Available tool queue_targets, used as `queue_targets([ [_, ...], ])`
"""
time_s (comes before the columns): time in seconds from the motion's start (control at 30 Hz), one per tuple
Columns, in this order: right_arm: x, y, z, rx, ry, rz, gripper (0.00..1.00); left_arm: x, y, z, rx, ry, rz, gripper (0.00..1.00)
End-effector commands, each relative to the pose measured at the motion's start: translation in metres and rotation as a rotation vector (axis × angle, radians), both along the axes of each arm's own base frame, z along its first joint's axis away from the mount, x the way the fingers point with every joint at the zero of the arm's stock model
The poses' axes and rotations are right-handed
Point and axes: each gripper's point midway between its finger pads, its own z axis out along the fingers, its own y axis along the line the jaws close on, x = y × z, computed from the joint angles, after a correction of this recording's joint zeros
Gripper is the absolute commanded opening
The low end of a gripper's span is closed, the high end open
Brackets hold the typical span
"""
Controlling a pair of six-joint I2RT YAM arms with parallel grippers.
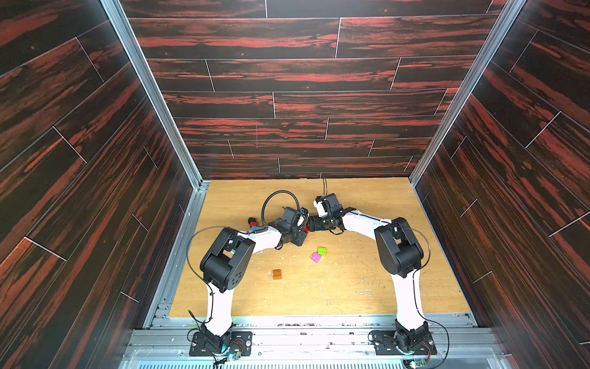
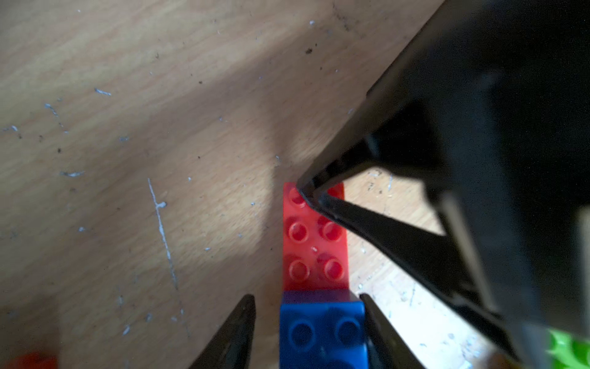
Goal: Assemble the letter v with lego
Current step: Adjust the lego brick at the center of the board.
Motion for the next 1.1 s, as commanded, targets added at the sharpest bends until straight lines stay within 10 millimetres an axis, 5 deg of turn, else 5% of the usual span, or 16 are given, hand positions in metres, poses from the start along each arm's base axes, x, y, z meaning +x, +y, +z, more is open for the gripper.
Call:
queue_targets([
  [0.0, -0.042, -0.013, -0.057, -0.109, 0.2, 0.017, 0.8, 0.002, -0.001, 0.023, -0.037, -0.033, 0.0, 0.54],
  [1.07, -0.043, -0.019, -0.079, -0.182, 0.259, 0.014, 0.8, -0.002, -0.008, 0.029, -0.093, 0.003, 0.0, 0.31],
])
